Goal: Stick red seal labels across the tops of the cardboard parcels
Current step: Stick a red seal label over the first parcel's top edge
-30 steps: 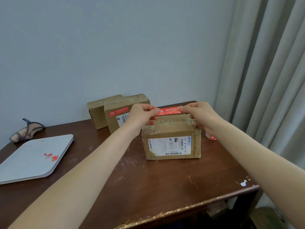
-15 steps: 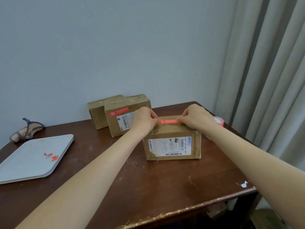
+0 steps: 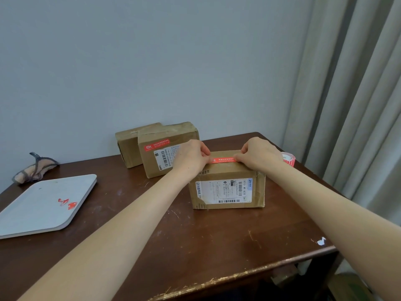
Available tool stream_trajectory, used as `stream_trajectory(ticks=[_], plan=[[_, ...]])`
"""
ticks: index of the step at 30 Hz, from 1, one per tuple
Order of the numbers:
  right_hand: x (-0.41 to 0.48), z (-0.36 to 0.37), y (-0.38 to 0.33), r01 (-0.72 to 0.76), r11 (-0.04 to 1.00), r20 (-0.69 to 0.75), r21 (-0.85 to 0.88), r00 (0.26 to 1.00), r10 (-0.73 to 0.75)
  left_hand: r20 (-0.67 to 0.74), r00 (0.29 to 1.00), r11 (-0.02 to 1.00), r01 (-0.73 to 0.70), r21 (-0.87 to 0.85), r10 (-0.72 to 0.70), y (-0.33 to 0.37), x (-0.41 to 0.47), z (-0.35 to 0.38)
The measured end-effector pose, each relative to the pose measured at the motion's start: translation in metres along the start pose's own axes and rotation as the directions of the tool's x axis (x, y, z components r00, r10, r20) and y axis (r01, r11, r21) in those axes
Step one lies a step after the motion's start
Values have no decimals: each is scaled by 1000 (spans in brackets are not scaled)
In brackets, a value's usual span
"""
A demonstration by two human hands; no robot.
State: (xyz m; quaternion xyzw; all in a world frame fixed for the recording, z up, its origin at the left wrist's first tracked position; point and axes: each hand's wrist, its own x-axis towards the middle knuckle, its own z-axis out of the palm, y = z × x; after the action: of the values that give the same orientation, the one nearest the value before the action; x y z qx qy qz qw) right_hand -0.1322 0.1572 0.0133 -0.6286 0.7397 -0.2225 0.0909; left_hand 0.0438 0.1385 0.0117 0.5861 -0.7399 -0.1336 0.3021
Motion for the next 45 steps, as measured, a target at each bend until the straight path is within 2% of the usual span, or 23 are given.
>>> stream_trajectory(ticks=[16,21,24,27,30,33,40,45], plan=[[4,5,-2,-8,994,10,-106,1000,9,20,999,991,-42,128,40,2,-1,2],[3,0,1,-17,999,23,-35,1000,18,68,997,984,-34,172,22,3,2,-3],[5,-1,5,9,1000,29,-20,1000,-9,59,993,977,-113,180,103,0,-2,-1],[4,-5,4,18,999,36,-28,999,-17,40,962,939,-272,211,270,-4,-12,2],[-1,-5,-6,-17,997,28,-73,999,19,136,931,875,-365,318,339,-7,-20,6],[-3,0,-11,-49,992,2,-117,999,50,155,941,856,-338,391,301,-7,-23,6],[-2,0,-9,-36,995,18,-93,999,38,127,961,892,-277,357,247,-15,-28,-3],[-9,-2,-4,75,995,-26,-65,997,-77,82,938,811,-332,482,336,-19,-36,0]])
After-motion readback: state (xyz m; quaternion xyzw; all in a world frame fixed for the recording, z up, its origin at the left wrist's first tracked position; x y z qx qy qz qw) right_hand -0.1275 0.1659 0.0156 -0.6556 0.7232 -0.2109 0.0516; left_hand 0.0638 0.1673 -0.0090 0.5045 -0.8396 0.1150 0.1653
